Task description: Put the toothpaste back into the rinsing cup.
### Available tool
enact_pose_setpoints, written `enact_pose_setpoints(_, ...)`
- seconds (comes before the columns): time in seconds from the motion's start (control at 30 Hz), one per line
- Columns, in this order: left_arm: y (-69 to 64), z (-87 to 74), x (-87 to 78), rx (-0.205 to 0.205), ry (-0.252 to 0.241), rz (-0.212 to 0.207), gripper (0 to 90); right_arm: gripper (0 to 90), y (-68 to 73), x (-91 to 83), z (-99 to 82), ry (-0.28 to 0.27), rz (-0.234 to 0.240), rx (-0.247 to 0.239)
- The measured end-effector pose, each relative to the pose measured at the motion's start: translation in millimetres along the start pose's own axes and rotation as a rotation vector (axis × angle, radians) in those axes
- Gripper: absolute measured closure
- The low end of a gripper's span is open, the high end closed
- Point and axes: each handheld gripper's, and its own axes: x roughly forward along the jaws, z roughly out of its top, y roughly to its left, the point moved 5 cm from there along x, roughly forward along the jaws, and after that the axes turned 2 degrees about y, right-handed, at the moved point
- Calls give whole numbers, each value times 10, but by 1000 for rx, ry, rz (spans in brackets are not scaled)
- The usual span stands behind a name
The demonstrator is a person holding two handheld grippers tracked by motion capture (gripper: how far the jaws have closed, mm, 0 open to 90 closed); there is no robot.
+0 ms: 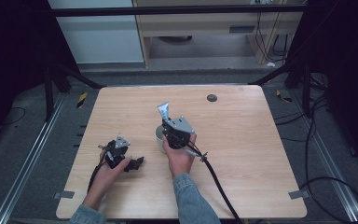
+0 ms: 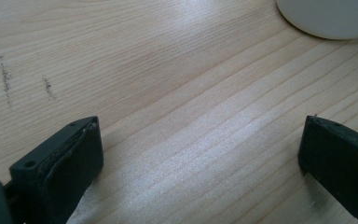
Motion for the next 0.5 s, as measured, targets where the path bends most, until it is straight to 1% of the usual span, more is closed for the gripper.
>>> enact_pose_setpoints(0.5, 2, 0, 0, 3, 0, 1, 0, 762, 4, 31, 17, 14, 12, -3)
